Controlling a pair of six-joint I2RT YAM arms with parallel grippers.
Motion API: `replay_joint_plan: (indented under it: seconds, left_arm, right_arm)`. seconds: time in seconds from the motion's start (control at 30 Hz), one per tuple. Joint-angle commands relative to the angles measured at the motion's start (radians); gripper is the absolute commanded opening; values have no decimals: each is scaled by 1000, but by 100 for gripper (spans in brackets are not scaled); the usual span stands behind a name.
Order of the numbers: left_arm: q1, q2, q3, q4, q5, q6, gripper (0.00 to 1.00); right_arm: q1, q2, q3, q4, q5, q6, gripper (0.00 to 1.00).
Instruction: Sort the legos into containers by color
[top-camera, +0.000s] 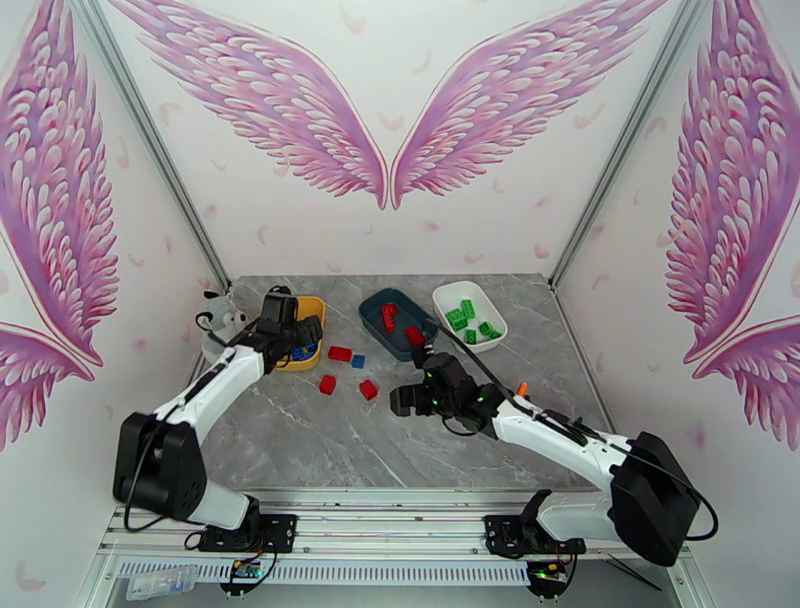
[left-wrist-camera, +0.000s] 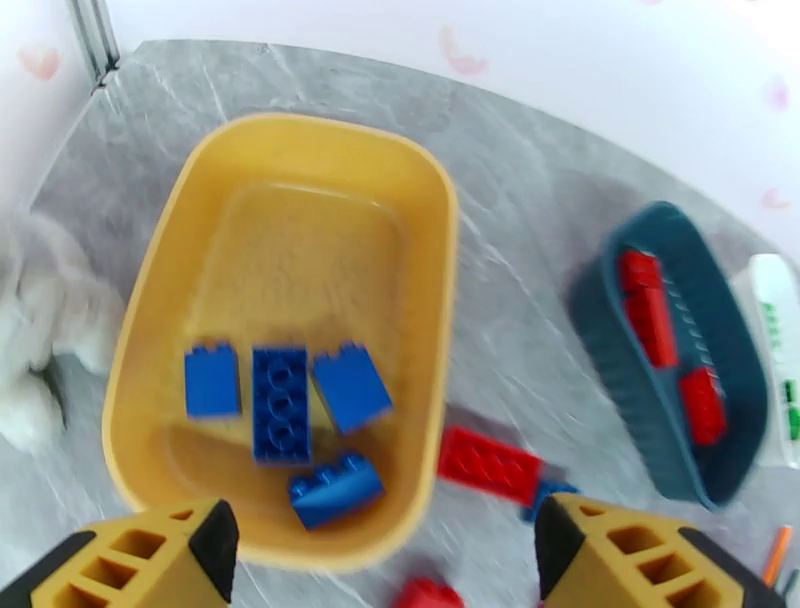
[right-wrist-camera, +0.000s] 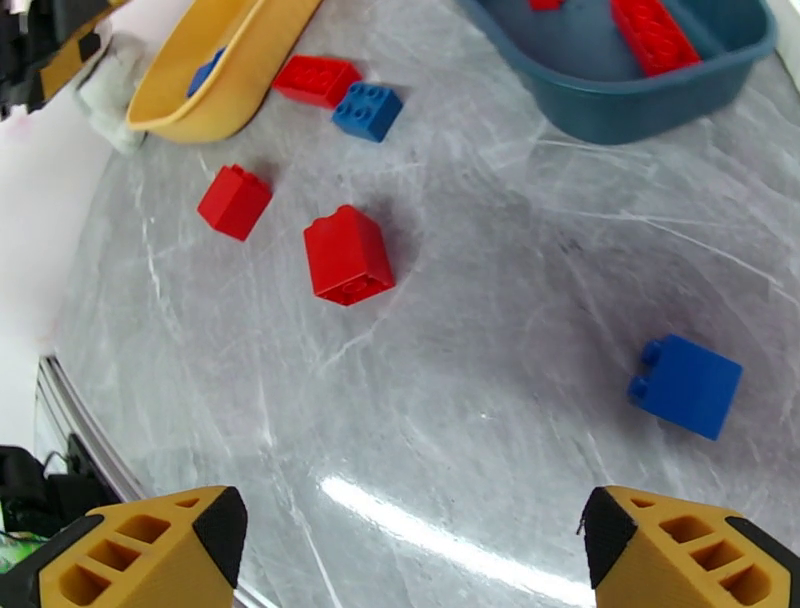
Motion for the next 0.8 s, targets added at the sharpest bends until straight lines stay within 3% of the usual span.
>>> replay_joint_plan:
  seconds: [0.0,0.17,0.37,0.53,0.67,0.77]
  left_arm:
    - [-12,-161,-122,65,130,-106,86]
    - [-5,-347,-251,65,191,-152,96]
    - [73,-422,-373,126,212,-173,99]
    - [207,-418,-467,216,345,-235,99]
    - [248,-387,-505,263,388,-257,99]
    - [254,-385,-510,273,390,-258,99]
  right_arm:
    - [47,88,74,-40,58,-63,85]
    - [128,241,185,-93,136,-109,80]
    - [174,414,330,-166,207,-136,83]
    - [176,524,413,-207,232,-126,82]
    - [176,600,506,-249,266,-121,74]
    - [173,648,572,-277,299,-125,73]
